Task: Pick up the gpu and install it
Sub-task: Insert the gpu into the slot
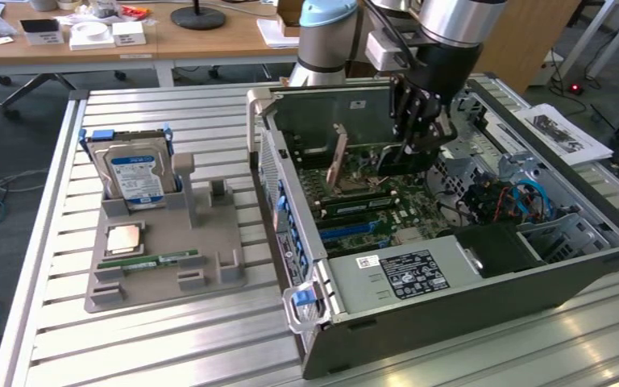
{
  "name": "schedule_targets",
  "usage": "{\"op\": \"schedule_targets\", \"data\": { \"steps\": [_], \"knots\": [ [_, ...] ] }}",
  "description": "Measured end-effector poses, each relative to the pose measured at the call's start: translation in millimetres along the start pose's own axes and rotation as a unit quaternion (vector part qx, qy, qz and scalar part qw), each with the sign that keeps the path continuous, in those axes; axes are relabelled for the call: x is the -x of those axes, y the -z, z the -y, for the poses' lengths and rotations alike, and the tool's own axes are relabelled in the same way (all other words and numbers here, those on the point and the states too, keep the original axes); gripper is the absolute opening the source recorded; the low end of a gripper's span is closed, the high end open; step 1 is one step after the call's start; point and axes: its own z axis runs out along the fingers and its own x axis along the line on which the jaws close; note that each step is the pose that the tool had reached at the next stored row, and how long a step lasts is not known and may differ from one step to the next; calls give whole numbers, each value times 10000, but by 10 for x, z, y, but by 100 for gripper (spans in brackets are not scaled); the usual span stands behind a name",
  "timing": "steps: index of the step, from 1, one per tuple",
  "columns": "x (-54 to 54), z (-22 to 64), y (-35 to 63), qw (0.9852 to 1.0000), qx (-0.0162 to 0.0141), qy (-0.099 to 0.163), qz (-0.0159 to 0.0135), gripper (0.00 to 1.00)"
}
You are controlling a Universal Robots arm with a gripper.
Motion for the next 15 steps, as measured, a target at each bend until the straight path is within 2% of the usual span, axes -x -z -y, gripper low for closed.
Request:
{"op": "schedule_targets", "data": {
  "steps": [15],
  "knots": [
    [-87, -77, -38, 10000, -25, 74, 2, 27]
  ]
}}
